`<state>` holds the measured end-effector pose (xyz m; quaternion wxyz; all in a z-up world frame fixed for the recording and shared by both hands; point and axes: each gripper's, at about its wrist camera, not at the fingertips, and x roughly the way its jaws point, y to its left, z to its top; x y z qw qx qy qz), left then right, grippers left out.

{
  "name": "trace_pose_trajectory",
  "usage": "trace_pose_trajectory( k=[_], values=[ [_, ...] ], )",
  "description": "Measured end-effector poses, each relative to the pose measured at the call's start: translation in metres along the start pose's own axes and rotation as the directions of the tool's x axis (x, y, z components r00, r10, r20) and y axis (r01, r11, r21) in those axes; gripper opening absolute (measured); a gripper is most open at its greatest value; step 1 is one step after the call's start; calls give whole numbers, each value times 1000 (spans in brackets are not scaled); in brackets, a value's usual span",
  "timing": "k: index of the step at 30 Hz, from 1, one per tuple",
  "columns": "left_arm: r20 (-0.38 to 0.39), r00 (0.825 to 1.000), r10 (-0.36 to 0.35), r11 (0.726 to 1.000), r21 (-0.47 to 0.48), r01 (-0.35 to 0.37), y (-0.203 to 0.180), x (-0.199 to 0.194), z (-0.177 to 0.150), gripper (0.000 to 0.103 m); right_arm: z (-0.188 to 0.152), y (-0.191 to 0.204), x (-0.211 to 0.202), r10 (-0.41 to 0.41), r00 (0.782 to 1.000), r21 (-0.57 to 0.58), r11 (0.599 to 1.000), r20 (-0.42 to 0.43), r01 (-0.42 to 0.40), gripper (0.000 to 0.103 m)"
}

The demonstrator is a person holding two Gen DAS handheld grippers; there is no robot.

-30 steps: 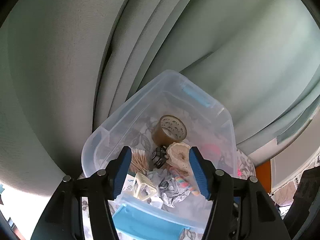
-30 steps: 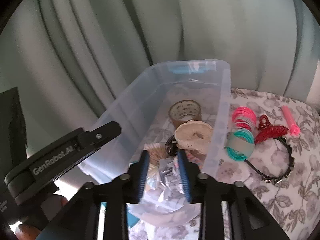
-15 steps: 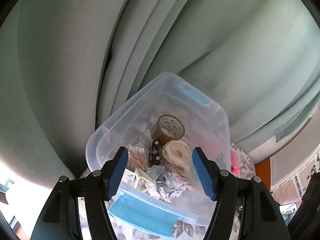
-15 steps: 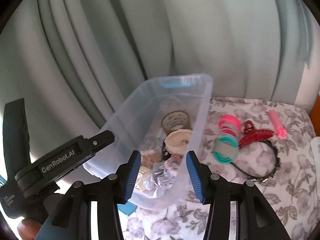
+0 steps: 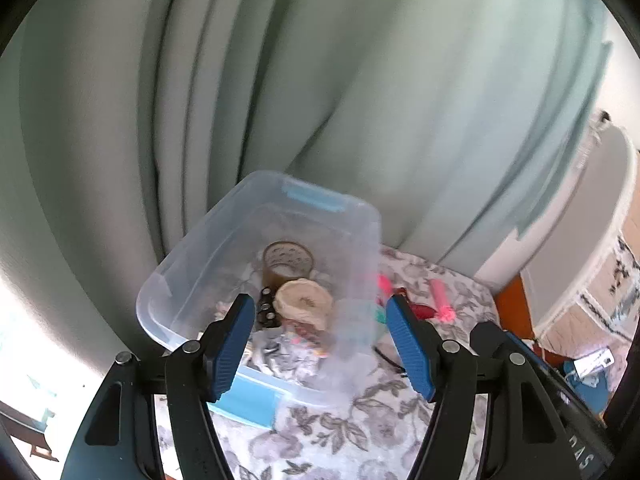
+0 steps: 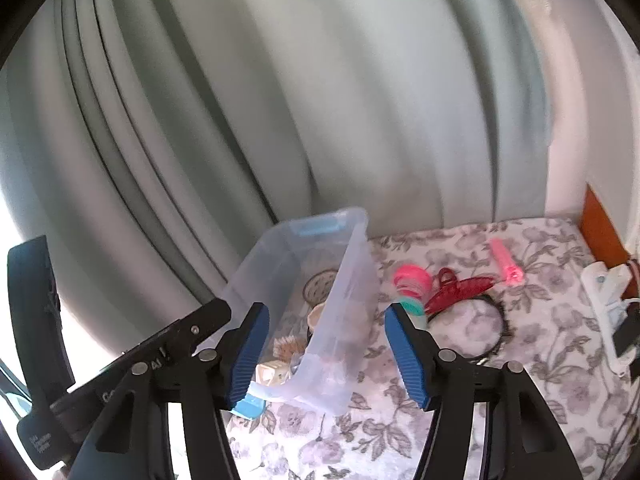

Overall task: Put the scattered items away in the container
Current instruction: 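Withdraw both grippers from the clear box toward the remaining items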

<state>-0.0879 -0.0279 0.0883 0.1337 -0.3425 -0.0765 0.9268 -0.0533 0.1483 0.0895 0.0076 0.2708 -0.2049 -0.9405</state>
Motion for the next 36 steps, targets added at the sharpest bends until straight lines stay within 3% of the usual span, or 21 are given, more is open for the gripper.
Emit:
trace_pose_trajectory(
  k=[10,23,30,34,36],
  values=[
    [48,999,-13,992,127,7,-53,-39,-7,69,1,-22,-58,22,996,38,999,92,-26,65],
    [61,996,-58,970,238,41,-109,-67,-23,69,-3,-59,-112,-35,980,95,995,194,17,68],
    [55,993,-102,957,277,83,-133,-74,-34,69,-10,-84,-129,17,972,159,986,232,-55,74],
    [59,991,-116,949,301,93,-144,-74,-40,69,-9,-85,-137,-1,965,139,990,263,-36,79],
    [56,990,-129,946,307,106,-147,-73,-42,69,-9,-89,-138,-11,963,144,989,269,-29,91]
  ],
)
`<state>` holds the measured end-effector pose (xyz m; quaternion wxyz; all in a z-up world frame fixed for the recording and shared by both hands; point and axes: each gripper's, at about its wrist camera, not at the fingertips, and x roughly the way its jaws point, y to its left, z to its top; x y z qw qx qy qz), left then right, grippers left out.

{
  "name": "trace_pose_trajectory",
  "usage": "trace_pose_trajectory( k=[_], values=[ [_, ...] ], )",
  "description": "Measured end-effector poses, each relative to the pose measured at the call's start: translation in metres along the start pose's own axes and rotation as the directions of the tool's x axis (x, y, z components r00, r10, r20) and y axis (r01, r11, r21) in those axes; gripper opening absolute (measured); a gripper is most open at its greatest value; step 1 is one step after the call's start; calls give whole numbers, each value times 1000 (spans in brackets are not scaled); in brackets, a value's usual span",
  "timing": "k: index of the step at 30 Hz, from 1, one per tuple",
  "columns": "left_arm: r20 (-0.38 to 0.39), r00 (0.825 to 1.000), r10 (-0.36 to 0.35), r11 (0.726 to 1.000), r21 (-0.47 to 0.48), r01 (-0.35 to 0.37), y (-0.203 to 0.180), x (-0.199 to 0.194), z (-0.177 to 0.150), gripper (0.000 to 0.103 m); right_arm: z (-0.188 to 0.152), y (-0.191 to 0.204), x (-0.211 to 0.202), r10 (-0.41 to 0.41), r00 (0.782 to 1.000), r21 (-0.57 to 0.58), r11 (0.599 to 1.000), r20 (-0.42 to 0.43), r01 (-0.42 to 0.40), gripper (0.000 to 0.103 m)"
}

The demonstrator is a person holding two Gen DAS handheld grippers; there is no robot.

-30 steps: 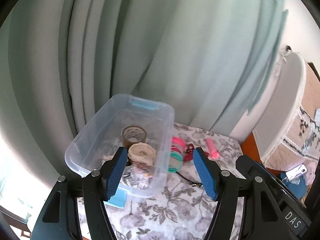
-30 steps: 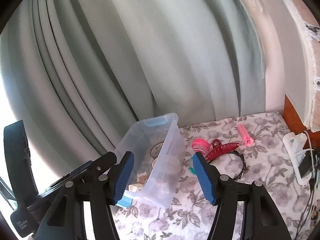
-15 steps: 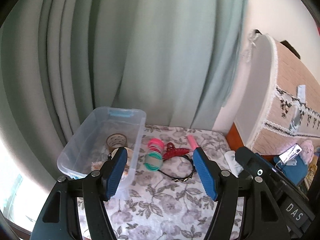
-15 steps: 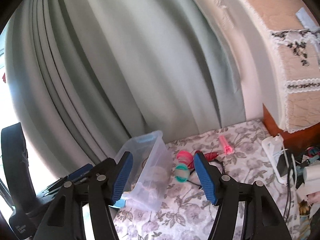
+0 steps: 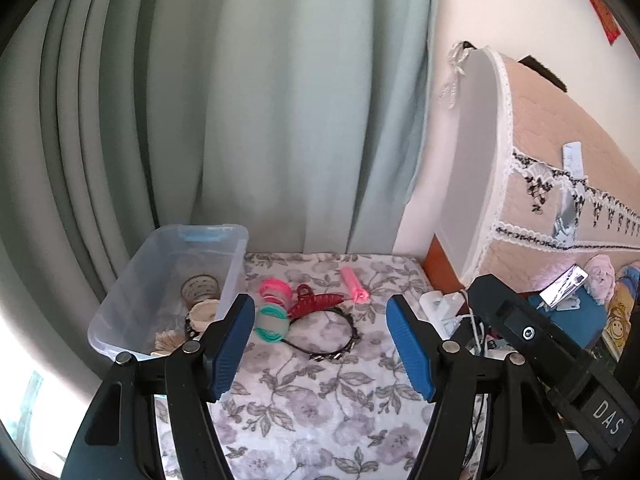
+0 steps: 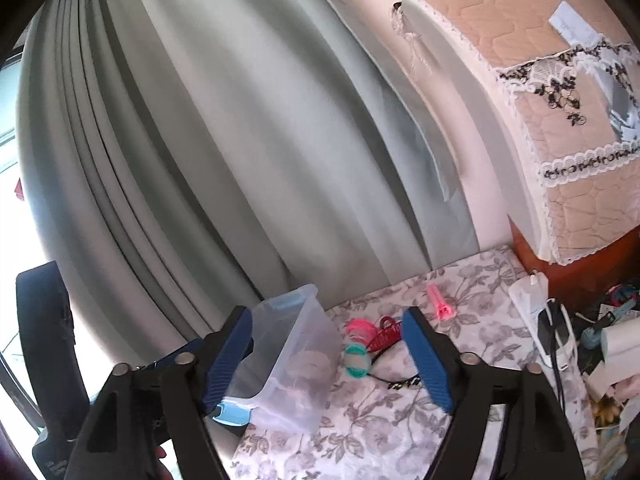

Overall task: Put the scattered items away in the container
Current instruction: 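Withdraw both grippers from the clear box toward the remaining items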

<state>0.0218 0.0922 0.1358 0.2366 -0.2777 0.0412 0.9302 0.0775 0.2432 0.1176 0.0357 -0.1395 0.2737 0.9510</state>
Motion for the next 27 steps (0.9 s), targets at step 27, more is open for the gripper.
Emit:
trace_pose_trajectory(
  k=[27],
  values=[
    [-236,971,27,995,-87,-49,36,118,-45,69,-57,-85,94,-119,950,124,979,-287,160,79]
  ],
)
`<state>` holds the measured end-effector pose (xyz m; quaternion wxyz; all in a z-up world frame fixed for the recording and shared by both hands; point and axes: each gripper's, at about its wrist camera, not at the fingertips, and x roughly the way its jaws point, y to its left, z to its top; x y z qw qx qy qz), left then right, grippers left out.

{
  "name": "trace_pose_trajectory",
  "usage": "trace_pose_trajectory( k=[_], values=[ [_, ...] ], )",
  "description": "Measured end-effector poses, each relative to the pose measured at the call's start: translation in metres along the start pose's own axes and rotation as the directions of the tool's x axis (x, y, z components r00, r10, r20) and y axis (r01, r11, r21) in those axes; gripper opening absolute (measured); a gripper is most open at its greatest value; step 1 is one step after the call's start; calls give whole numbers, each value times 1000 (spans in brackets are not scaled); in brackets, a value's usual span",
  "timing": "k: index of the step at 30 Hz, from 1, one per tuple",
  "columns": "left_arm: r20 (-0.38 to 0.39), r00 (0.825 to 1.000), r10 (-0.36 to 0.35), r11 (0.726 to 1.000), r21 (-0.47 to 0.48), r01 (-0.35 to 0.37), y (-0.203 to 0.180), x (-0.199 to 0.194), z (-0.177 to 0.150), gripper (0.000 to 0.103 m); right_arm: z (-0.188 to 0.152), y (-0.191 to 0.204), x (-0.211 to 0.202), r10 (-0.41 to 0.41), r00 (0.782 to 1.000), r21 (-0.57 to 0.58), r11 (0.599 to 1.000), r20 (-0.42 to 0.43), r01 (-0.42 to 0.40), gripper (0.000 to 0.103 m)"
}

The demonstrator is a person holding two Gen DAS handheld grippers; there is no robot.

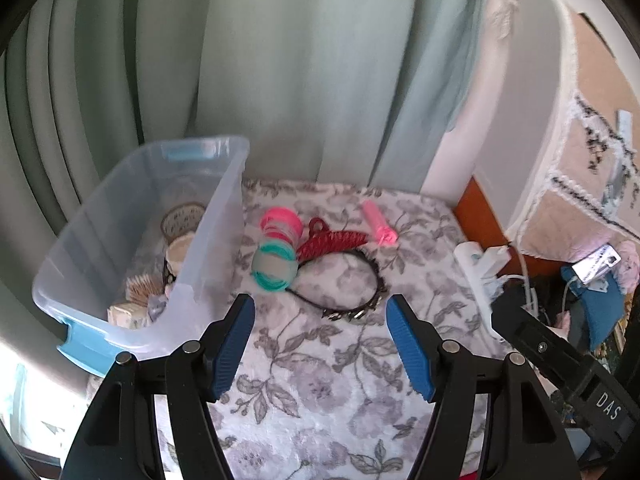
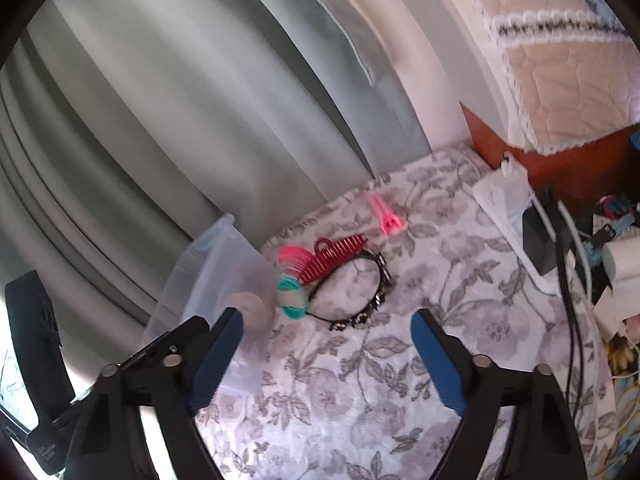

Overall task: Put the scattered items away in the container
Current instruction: 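Withdraw both grippers from the clear box toward the remaining items, then grasp the teal coil spring with the left gripper while the right gripper grasps the black studded headband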

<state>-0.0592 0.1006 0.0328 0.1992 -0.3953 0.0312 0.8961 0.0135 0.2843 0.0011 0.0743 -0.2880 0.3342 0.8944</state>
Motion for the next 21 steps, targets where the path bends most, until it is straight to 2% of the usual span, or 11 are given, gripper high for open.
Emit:
trace_pose_trajectory(
  k=[1,6,9,13,21],
  values=[
    [-6,1000,0,1000,-10,0,2,6,-1,69,-2,-2,7,-5,1000,0,1000,-11,5,76],
    [-49,999,21,1000,-18,-22,7,39,-8,66,-12,-12,43,-40,996,15,999,-85,42,47],
    [-102,995,21,1000,-17,-23,9,63,-14,65,-16,-18,63,-52,991,18,998,-127,54,43],
    [-152,988,25,999,-21,-29,10,92,-23,65,-17,-22,85,-80,985,2,997,-154,81,42],
    [-116,986,123,991,-39,-128,16,126,-12,65,-7,-24,128,-130,974,-45,991,-184,124,35]
  ],
)
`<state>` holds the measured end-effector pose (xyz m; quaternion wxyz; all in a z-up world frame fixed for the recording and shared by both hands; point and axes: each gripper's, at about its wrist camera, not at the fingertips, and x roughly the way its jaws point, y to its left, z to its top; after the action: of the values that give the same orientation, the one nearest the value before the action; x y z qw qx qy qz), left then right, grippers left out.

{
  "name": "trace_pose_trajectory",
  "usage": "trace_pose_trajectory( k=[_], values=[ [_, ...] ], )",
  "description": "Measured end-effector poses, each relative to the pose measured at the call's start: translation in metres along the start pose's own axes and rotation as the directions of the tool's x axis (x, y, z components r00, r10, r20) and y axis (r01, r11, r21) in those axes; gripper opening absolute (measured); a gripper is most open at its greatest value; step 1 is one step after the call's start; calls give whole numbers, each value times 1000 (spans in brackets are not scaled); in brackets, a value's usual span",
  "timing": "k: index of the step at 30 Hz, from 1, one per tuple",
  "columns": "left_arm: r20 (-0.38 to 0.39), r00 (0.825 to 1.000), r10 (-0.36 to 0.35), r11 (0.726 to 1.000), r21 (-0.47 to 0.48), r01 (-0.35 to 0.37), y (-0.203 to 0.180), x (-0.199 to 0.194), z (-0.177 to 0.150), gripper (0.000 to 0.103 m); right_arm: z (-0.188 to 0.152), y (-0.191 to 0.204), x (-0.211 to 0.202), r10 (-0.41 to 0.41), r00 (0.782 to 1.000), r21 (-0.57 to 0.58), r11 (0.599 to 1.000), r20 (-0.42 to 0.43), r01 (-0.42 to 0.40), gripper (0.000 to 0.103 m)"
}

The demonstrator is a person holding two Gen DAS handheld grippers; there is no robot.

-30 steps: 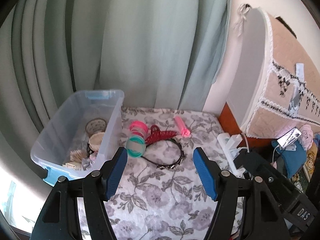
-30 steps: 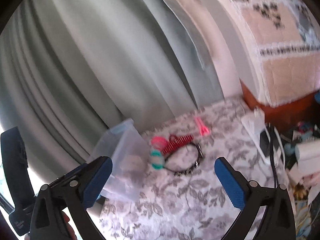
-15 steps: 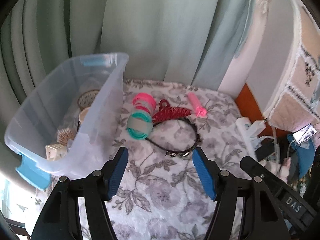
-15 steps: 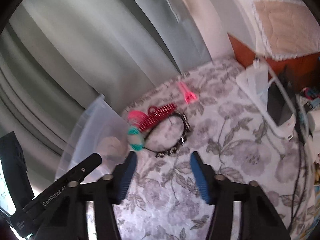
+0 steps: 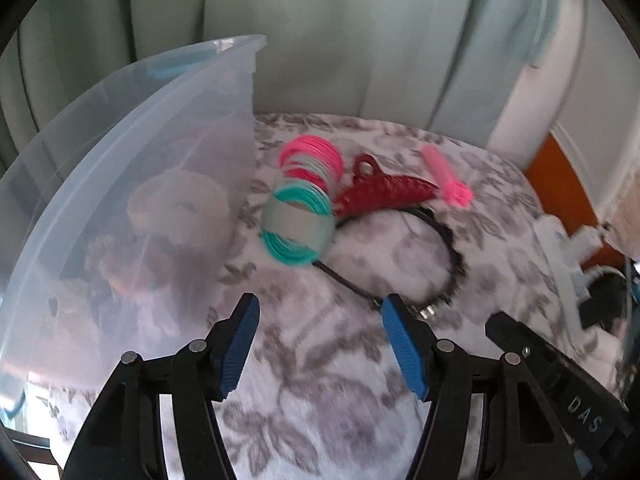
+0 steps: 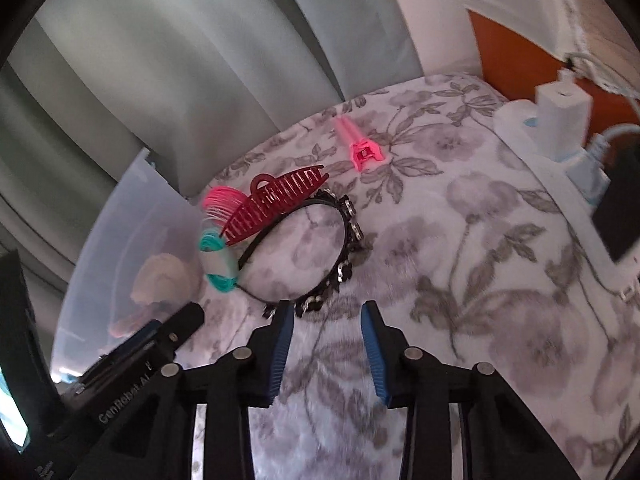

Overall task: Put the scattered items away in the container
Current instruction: 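Grasp the teal coil spring with the left gripper while the right gripper grasps the black studded headband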

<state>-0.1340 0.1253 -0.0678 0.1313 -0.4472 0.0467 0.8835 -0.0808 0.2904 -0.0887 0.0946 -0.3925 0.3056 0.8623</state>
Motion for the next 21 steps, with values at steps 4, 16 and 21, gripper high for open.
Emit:
trace_pose_trajectory(
  k=[4,16,21],
  values=[
    [15,999,41,999,-21,-40,1,18,14,65,8,-1,23,-20,1000,-10,1000,-17,19,35],
    [-35,992,118,992,-41,-119,4,75,33,66,32,-9,74,-116,993,-36,993,-36,115,29],
    [-49,992,119,992,-40,-121,1,95,40,66,37,-11,85,-133,991,-46,990,-19,132,24]
  ],
)
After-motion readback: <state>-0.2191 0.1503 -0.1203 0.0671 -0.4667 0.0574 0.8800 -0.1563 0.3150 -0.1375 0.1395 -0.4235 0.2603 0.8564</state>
